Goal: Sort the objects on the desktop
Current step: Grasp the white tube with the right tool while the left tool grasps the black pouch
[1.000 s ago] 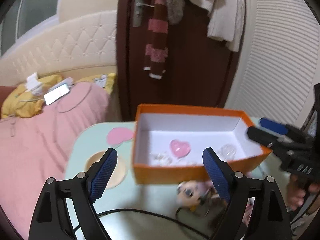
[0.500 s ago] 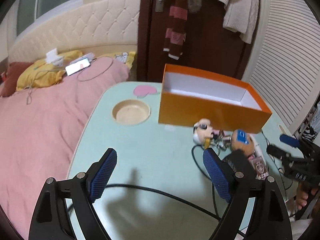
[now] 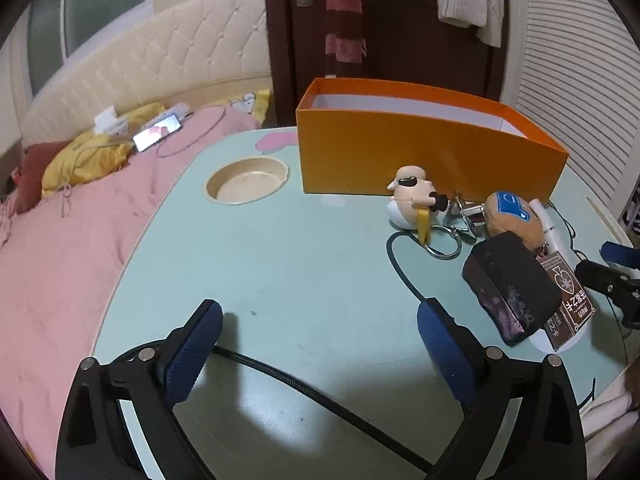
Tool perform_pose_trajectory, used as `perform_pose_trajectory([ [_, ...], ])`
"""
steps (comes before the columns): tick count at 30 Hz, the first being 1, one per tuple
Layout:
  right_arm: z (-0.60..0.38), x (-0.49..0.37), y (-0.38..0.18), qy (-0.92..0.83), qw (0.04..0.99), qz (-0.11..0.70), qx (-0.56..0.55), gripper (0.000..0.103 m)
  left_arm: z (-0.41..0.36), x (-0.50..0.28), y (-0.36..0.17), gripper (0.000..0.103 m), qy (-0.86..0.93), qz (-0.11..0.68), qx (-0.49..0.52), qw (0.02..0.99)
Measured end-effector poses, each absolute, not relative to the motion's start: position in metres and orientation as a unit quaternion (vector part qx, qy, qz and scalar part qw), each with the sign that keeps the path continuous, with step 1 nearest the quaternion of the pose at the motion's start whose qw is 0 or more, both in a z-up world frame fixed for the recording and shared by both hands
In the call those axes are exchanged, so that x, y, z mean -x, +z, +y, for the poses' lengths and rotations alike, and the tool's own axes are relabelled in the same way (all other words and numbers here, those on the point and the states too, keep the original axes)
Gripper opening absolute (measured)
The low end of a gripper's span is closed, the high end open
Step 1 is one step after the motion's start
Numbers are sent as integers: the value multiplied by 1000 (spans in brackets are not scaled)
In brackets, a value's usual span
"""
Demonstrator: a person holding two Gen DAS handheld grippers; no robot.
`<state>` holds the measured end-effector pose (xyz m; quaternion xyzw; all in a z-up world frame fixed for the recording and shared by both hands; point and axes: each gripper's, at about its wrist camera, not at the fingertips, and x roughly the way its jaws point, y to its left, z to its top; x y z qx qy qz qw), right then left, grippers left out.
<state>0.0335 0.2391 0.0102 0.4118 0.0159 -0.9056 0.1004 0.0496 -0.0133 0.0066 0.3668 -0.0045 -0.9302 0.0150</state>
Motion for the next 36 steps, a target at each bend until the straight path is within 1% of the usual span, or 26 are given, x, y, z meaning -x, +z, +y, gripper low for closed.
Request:
perform_pose_trajectory([
  [1, 241, -33, 10, -906, 97, 13, -412, 97, -14, -49, 7, 98, -930, -4, -367, 15],
  [2, 241, -33, 8, -906, 91, 15, -414, 102, -14, -49, 6, 99, -930, -3, -368, 14],
  [3, 240, -34, 7, -905, 89, 20, -414, 102, -15, -48, 6, 99, -930, -2, -368, 14],
  [8, 233, -36, 4, -905, 85, 42, -415, 103, -17, -46, 6, 99, -929, 1, -370, 12],
  [33, 230, -32, 2, -902, 87, 43, -420, 103, -18, -48, 5, 100, -930, 0, -369, 9],
  [36, 230, -27, 4, -896, 86, 40, -435, 103, -18, -48, 5, 100, -929, 0, -369, 9],
])
